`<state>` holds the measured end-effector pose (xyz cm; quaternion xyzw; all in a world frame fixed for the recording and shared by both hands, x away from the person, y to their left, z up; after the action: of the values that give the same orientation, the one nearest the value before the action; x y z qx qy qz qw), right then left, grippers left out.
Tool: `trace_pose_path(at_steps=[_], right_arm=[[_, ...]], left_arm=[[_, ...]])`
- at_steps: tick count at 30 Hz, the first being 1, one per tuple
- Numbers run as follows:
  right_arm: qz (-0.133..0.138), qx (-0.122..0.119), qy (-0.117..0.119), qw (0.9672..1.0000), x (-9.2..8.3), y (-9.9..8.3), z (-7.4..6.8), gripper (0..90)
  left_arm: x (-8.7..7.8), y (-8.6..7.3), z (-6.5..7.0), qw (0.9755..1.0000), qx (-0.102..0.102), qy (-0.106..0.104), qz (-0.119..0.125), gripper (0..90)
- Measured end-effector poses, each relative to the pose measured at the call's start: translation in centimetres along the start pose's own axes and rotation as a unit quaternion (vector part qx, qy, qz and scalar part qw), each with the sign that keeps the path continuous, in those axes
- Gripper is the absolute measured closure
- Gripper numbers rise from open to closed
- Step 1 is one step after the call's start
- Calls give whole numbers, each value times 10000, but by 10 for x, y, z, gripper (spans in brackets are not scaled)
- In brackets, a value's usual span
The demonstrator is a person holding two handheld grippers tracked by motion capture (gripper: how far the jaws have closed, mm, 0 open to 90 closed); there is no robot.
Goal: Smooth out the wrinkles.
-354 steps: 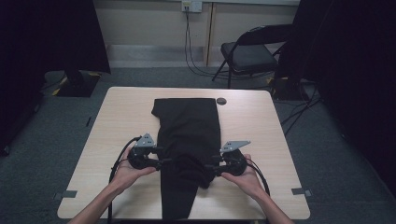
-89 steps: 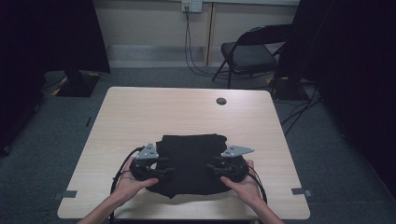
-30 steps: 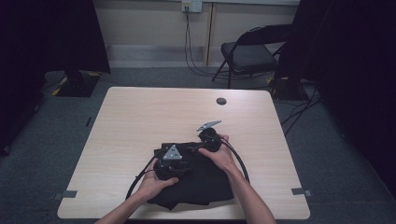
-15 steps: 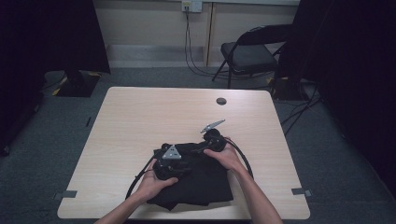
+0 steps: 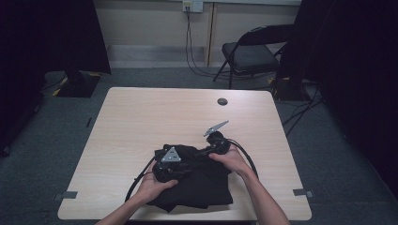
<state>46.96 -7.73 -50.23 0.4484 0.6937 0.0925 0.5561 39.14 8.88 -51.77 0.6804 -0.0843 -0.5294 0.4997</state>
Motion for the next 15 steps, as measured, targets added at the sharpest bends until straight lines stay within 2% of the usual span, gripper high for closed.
trace_pose_path(at_steps=[1, 3, 7, 11, 12, 15], right_arm=[[54, -60, 111, 9999, -2, 0, -5, 764], [175, -199, 135, 9996, -6, 0, -13, 773], [505, -320, 160, 9981, -15, 0, -27, 781], [465, -477, 120, 9977, -17, -1, -39, 782], [463, -515, 16, 9976, -18, -1, -40, 782], [599, -332, -80, 9976, -22, 0, -33, 784]], left_arm=[[0, 0, 0, 10000, 19, 0, -4, 686], [1, 1, -1, 10000, 72, 15, 6, 686], [2, 1, -2, 9998, 130, 125, 47, 683], [5, 4, -2, 9996, 153, 200, 87, 685], [5, 4, -2, 9996, 160, 215, 95, 685], [2, 8, -2, 9992, 201, 327, 86, 639]])
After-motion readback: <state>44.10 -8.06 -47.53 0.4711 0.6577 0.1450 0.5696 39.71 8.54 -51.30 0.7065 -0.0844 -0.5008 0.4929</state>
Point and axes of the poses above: each handheld gripper's, and its own axes: x roughly forward along the jaws, y roughly out of its top, z roughly to its right, the point moved 4 cm from there along x, roughly forward along the jaws, and after that the axes turned 5 degrees about y, right-handed, at the moved point
